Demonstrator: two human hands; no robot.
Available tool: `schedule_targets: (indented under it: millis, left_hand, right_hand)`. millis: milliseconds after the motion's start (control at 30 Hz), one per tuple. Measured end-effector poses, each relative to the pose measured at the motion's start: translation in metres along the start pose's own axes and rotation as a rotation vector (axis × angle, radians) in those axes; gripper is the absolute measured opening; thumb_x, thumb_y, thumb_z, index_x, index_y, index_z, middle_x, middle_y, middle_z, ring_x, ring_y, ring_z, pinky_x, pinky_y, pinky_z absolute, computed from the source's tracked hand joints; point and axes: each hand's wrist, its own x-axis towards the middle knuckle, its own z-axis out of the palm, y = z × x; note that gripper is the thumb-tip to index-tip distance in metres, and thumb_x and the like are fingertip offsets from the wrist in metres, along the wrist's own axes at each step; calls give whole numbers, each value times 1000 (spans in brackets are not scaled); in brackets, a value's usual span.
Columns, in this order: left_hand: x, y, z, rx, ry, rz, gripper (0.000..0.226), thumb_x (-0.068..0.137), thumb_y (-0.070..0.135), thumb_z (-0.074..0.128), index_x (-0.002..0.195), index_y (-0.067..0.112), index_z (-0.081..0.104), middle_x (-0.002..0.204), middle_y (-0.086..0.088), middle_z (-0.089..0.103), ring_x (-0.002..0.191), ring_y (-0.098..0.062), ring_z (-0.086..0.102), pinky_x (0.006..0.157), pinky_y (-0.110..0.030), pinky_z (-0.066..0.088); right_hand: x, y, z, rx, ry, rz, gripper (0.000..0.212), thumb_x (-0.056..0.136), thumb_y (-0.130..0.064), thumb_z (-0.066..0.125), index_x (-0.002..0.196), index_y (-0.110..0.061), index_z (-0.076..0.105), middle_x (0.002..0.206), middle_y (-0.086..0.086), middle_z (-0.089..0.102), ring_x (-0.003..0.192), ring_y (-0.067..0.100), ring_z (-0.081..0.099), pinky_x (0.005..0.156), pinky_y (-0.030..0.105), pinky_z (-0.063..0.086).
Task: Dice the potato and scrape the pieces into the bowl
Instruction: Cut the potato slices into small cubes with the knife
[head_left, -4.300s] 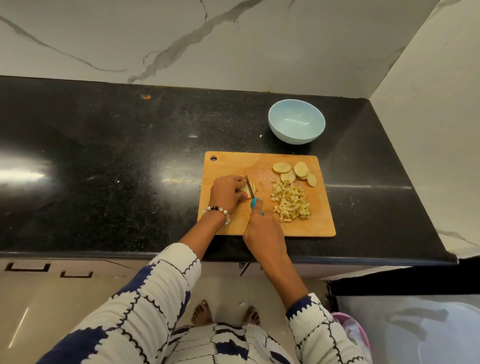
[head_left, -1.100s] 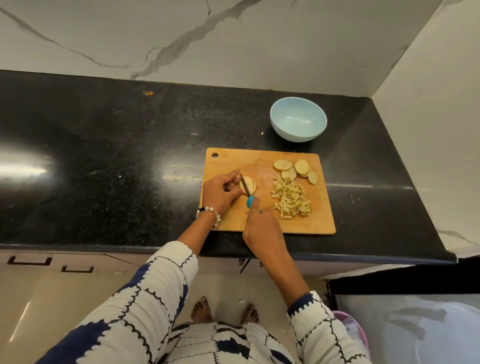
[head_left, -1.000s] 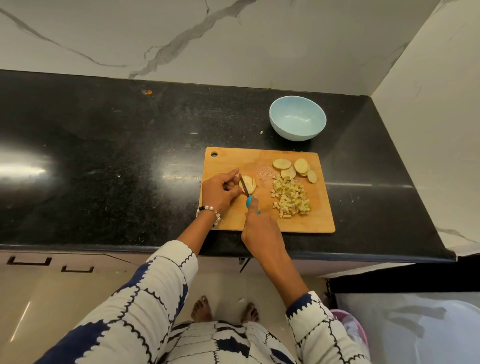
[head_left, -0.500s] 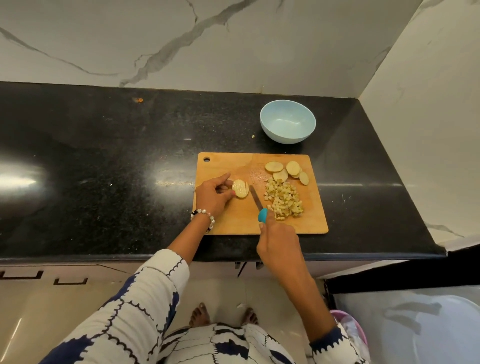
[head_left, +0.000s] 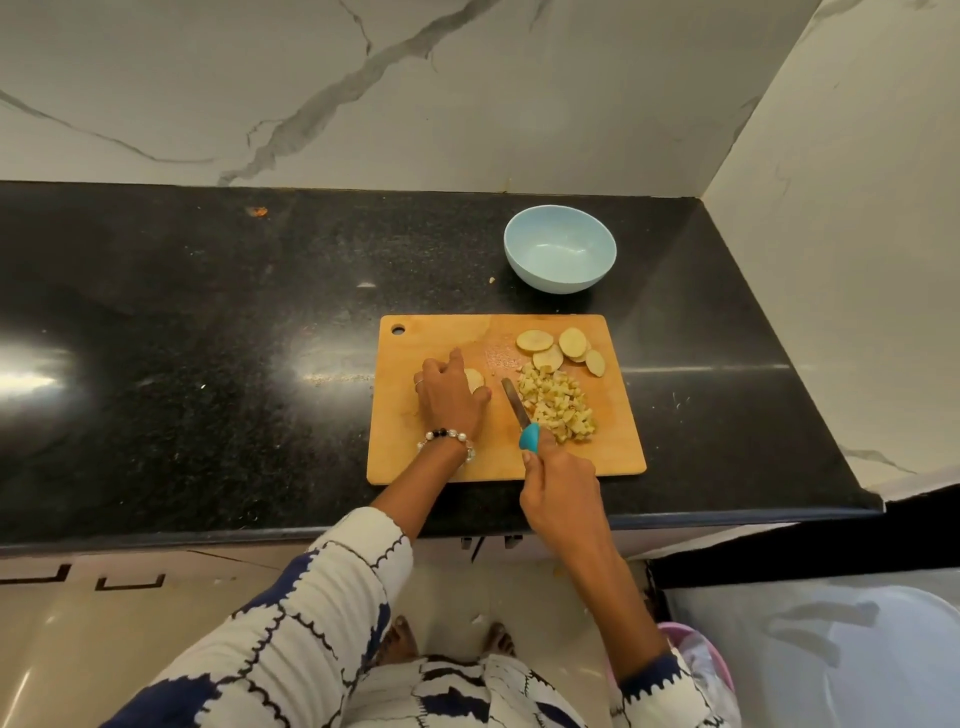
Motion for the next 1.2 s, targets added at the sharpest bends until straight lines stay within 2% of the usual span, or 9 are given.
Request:
schedule_targets:
  millis: [67,167,300,500,600,700,833,1000,1200]
  left_hand:
    - [9,-13,-8,16,-40,163,72,82,35,67,143,18,33,121,-8,48,112,-24,43,93,-28,35]
    - [25,-24,-29,51,-200,385,74,78,28,71,142,18,35,118,-4,52,110,-21,46,91,-24,33]
    - [40,-23,-46,159,-337,512,74,76,23,74,141,19,38,121,-1,54,108,-18,49,90,-22,36]
    - [38,-23,-38,156,-270,469,66,75,25,75,135,16,49,124,-5,55,114,-21,49,97,-26,37]
    - [37,-23,-33,165,-221,448,64,75,26,75,133,17,51,122,-4,57,112,-21,50,96,-27,39]
    - [37,-21,-33,171,-205,438,63,73,28,76,131,18,53,119,-4,60,110,-21,52,95,-29,41]
    - [37,-21,-34,133,-195,390,62,71,30,78,128,21,56,116,-3,63,107,-20,55,91,-28,43]
    - [35,-21,-35,53,-189,340,68,68,31,80,130,24,53,114,-1,66,105,-18,58,91,-28,46]
    - [31,-22,-33,-30,-168,298,75,66,29,82,133,24,50,111,0,67,102,-17,59,92,-32,47]
  right_hand:
    - [1,2,3,21,-7,-4,50,100,-24,39,145,-5,29,89,10,63,80,20,61,63,30,46]
    - [3,3,9,52,16,-50,49,100,-22,40,145,-4,30,85,10,62,74,19,58,58,26,39]
    - [5,0,21,52,52,-101,50,100,-21,40,145,-4,29,87,11,61,73,17,54,59,25,36]
    - [7,-3,39,-55,38,-112,53,101,-25,34,148,-4,21,115,13,57,90,20,54,72,27,43]
    - [6,-5,43,-112,41,-118,54,102,-26,31,149,-4,17,124,14,52,89,21,55,69,27,43]
    - [5,-8,44,-178,-5,-90,55,103,-27,27,150,-6,9,128,16,49,87,21,56,65,25,37]
    - [9,-18,47,-289,-69,-59,59,101,-17,31,150,-4,1,134,23,42,90,29,58,67,30,38]
    - [20,-29,48,-397,-146,-23,69,96,-8,36,147,0,-9,136,26,38,100,33,56,81,36,46]
    - [-15,-14,48,-398,-146,-21,66,98,-8,31,146,-1,-12,129,22,42,87,27,57,64,30,35]
